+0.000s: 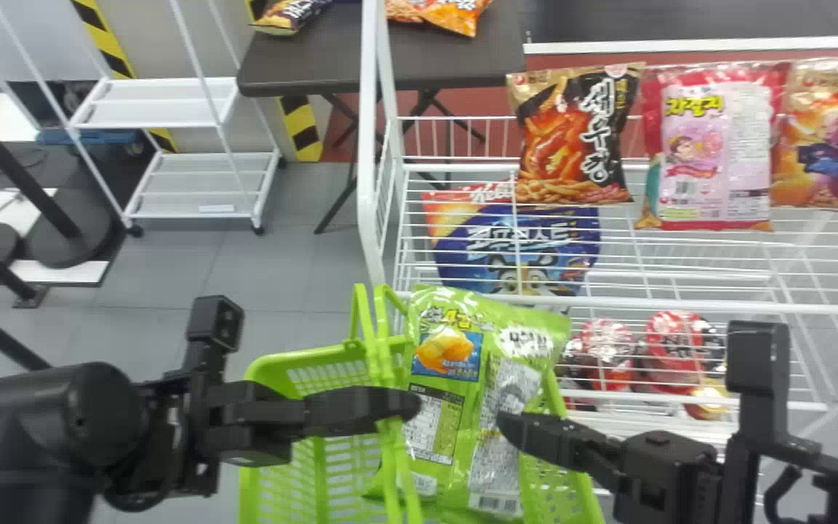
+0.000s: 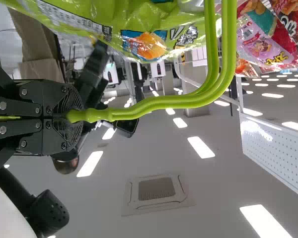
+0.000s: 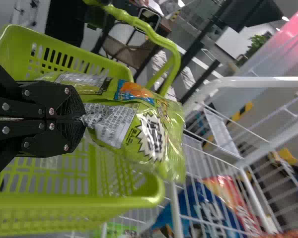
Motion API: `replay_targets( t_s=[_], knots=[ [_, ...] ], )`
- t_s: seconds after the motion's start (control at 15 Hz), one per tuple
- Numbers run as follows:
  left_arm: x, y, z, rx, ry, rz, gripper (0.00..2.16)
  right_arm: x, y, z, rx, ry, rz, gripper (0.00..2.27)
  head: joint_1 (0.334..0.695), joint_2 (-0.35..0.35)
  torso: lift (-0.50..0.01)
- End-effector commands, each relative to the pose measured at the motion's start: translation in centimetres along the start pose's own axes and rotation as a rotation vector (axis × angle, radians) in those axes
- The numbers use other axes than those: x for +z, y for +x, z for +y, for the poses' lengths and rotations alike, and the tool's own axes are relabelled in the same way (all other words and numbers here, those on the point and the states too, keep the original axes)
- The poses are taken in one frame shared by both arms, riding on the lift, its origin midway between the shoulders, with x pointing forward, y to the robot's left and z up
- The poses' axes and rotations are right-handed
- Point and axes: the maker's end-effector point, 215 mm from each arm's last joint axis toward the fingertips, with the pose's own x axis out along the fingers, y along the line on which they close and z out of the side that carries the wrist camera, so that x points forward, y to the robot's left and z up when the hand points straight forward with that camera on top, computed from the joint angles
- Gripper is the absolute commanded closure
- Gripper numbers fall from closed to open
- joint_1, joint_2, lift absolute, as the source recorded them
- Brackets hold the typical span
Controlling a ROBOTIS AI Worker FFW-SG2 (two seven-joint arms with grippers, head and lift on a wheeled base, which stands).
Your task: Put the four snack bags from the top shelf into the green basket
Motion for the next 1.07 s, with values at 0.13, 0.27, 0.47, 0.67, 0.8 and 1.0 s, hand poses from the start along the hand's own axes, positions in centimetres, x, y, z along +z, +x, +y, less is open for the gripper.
replay_targets(
  t_s=[0.13,0.27,0.47,0.67,0.8,1.0],
  knots=[
    [-0.4,0.2,-0.2,-0.013,-0.012,0.008,2.15,-4.2,6.5,1.1,0.035,-0.012,0.156,2.25,0.695,0.229,0.0],
    [-0.4,0.2,-0.2,-0.014,-0.012,0.008,2.15,-6.4,9.1,2.1,0.057,-0.028,0.231,2.25,0.695,0.298,0.0],
    [-0.4,0.2,-0.2,-0.014,-0.013,0.007,2.15,-9.3,9.9,3.9,0.09,-0.027,0.341,0.19,0.695,0.35,0.0],
    [-0.4,0.1,-0.2,-0.014,-0.014,0.006,2.15,-8.8,7.4,3.2,0.089,0.051,0.361,0.03,0.695,0.35,0.0],
    [-0.4,0.2,-0.1,-0.015,-0.014,0.004,2.15,-7.1,4.5,2.4,0.103,0.136,0.33,0.05,0.695,0.35,0.0],
    [-0.4,0.1,-0.1,-0.014,-0.014,0.005,2.15,-2.6,-0.2,0.3,0.098,0.2,0.192,0.05,0.695,0.309,0.0]
  ],
)
